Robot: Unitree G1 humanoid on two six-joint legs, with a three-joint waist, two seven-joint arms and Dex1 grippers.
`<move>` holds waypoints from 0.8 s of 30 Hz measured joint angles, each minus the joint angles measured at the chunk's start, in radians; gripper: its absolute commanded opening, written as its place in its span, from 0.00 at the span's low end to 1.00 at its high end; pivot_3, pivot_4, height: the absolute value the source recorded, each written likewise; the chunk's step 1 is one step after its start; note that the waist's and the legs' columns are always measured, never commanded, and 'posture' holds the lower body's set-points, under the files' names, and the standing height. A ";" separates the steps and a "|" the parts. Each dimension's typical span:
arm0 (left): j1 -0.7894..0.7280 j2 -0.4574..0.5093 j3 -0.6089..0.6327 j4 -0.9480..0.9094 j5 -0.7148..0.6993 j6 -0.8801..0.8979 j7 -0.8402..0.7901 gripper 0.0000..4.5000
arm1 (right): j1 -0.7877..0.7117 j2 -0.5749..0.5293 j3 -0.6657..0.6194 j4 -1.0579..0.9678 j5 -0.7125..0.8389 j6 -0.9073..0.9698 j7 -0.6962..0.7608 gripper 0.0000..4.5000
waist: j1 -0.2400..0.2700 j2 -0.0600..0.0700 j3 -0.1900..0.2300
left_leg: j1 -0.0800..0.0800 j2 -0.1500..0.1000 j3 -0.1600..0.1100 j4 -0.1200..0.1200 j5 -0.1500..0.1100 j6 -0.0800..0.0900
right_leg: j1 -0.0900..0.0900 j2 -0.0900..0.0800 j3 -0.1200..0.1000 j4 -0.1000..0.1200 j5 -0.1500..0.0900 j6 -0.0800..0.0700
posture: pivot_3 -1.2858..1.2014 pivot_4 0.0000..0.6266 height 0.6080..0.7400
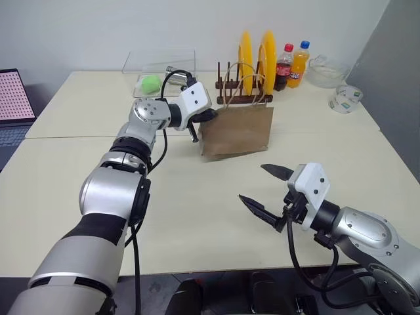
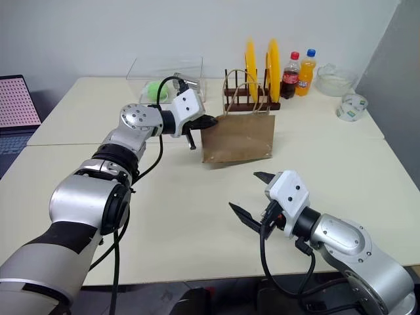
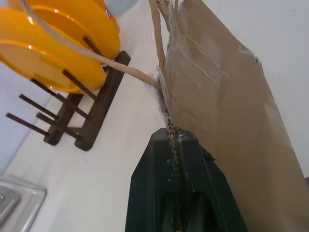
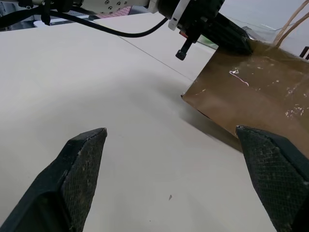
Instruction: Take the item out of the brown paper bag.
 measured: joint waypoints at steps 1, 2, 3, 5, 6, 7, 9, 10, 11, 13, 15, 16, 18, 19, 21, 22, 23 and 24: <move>0.000 0.000 0.000 0.000 0.000 -0.008 0.000 0.00 | 0.000 0.000 0.000 0.000 0.000 0.001 0.000 1.00 | 0.000 0.000 0.000 | 0.000 0.000 0.000 0.000 0.000 0.000 | 0.000 0.000 0.000 0.000 0.000 0.000 | 0.52 0.24 1.00; 0.000 0.000 0.000 0.000 0.000 -0.012 0.000 0.00 | 0.000 0.000 0.000 0.000 0.000 0.001 0.000 1.00 | 0.000 0.000 0.000 | 0.000 0.000 0.000 0.000 0.000 0.000 | 0.000 0.000 0.000 0.000 0.000 0.000 | 0.52 0.24 1.00; 0.000 0.000 0.000 0.000 0.000 -0.014 -0.001 0.00 | 0.000 0.000 0.000 0.000 0.000 0.001 0.000 1.00 | 0.000 0.000 0.000 | 0.000 0.000 0.000 0.000 0.000 0.000 | 0.000 0.000 0.000 0.000 0.000 0.000 | 0.52 0.24 1.00; 0.000 0.001 0.000 0.000 0.011 -0.019 0.000 0.00 | 0.000 0.000 0.000 0.000 0.001 0.002 0.000 1.00 | 0.000 0.000 0.000 | 0.000 0.000 0.000 0.000 0.000 0.000 | 0.000 0.000 0.000 0.000 0.000 0.000 | 0.52 0.24 1.00; 0.000 0.001 -0.001 0.000 0.014 -0.020 0.001 0.00 | 0.000 0.000 0.000 0.000 0.001 0.003 0.000 1.00 | 0.000 0.000 0.000 | 0.000 0.000 0.000 0.000 0.000 0.000 | 0.000 0.000 0.000 0.000 0.000 0.000 | 0.52 0.24 1.00; 0.000 0.002 -0.003 0.000 0.017 -0.026 0.006 0.00 | -0.001 0.000 0.000 0.000 0.001 0.003 0.001 1.00 | -0.001 0.000 0.000 | 0.000 0.000 0.000 0.000 0.000 0.000 | 0.000 0.000 0.000 0.000 0.000 0.000 | 0.52 0.24 1.00; 0.002 0.002 -0.007 0.000 0.029 -0.038 0.024 0.00 | -0.006 0.000 0.000 0.000 0.001 0.003 0.002 1.00 | -0.001 0.000 0.000 | 0.000 0.000 0.000 0.000 0.000 0.000 | 0.000 0.000 0.000 0.000 0.000 0.000 | 0.52 0.24 1.00; 0.003 0.002 -0.009 0.000 0.033 -0.040 0.029 0.00 | -0.011 0.000 0.000 0.000 0.000 0.003 0.002 1.00 | -0.001 0.000 0.000 | 0.000 0.000 0.000 0.000 0.000 0.000 | 0.000 0.000 0.000 0.000 0.000 0.000 | 0.52 0.24 1.00; 0.005 0.002 -0.012 0.000 0.035 -0.042 0.036 0.00 | -0.017 0.000 0.001 0.000 0.000 0.003 0.002 1.00 | -0.001 0.000 0.000 | 0.000 0.000 0.000 0.000 0.000 0.000 | 0.000 0.000 0.000 0.000 0.000 0.000 | 0.52 0.24 1.00; 0.011 0.002 -0.012 0.000 0.038 -0.042 0.052 0.00 | -0.023 0.000 0.003 0.000 -0.001 0.003 0.002 1.00 | -0.001 0.000 0.000 | 0.000 0.000 0.000 0.000 0.000 0.000 | 0.000 0.000 0.000 0.000 0.000 0.000 | 0.52 0.24 1.00; 0.015 0.002 -0.013 0.001 0.045 -0.042 0.072 0.00 | -0.026 0.001 0.004 0.003 -0.002 0.003 0.002 1.00 | -0.001 0.000 0.000 | 0.000 0.000 0.000 0.000 0.000 0.000 | 0.000 0.000 0.000 0.000 0.000 0.000 | 0.52 0.24 1.00; 0.015 0.002 -0.013 0.001 0.052 -0.042 0.081 0.00 | -0.029 0.001 0.005 0.006 -0.002 0.004 0.002 1.00 | -0.001 0.000 0.000 | 0.000 0.000 0.000 0.000 0.000 0.000 | 0.000 0.000 0.000 0.000 0.000 0.000 | 0.52 0.24 1.00; 0.015 0.002 -0.013 0.002 0.056 -0.040 0.099 0.00 | -0.040 0.002 0.008 0.012 -0.003 0.004 0.002 1.00 | -0.001 0.000 0.000 | 0.000 0.000 0.000 0.000 0.000 0.000 | 0.000 0.000 0.000 0.000 0.000 0.000 | 0.52 0.24 1.00; 0.015 0.002 -0.013 0.003 0.057 -0.038 0.105 0.00 | -0.045 0.002 0.012 0.015 -0.003 0.005 0.002 1.00 | -0.001 0.000 0.000 | 0.000 0.000 0.000 0.000 0.000 0.000 | 0.000 0.000 0.000 0.000 0.000 0.000 | 0.52 0.24 1.00; 0.015 0.002 -0.012 0.005 0.056 -0.035 0.111 0.10 | -0.051 0.003 0.018 0.018 -0.003 0.005 0.002 1.00 | -0.001 0.000 0.000 | 0.000 0.000 0.000 0.000 0.000 0.000 | 0.000 0.000 0.000 0.000 0.000 0.000 | 0.52 0.24 1.00; 0.015 0.002 -0.004 0.006 0.051 -0.025 0.108 0.14 | -0.052 0.004 0.021 0.019 -0.003 0.006 0.001 1.00 | -0.001 0.000 0.000 | 0.000 0.000 0.000 0.000 0.000 0.000 | 0.000 0.000 0.000 0.000 0.000 0.000 | 0.52 0.24 1.00; 0.015 0.002 0.012 0.006 0.039 -0.011 0.102 0.20 | -0.052 0.005 0.024 0.019 -0.004 0.006 0.000 1.00 | -0.001 0.000 0.000 | 0.000 0.000 0.000 0.000 0.000 0.000 | 0.000 0.000 0.000 0.000 0.000 0.000 | 0.52 0.24 1.00; 0.015 0.002 0.028 0.006 0.023 -0.003 0.086 0.27 | -0.052 0.005 0.026 0.019 -0.004 0.007 -0.001 1.00 | -0.001 0.000 0.000 | 0.000 0.000 0.000 0.000 0.000 0.000 | 0.000 0.000 0.000 0.000 0.000 0.000 | 0.52 0.24 1.00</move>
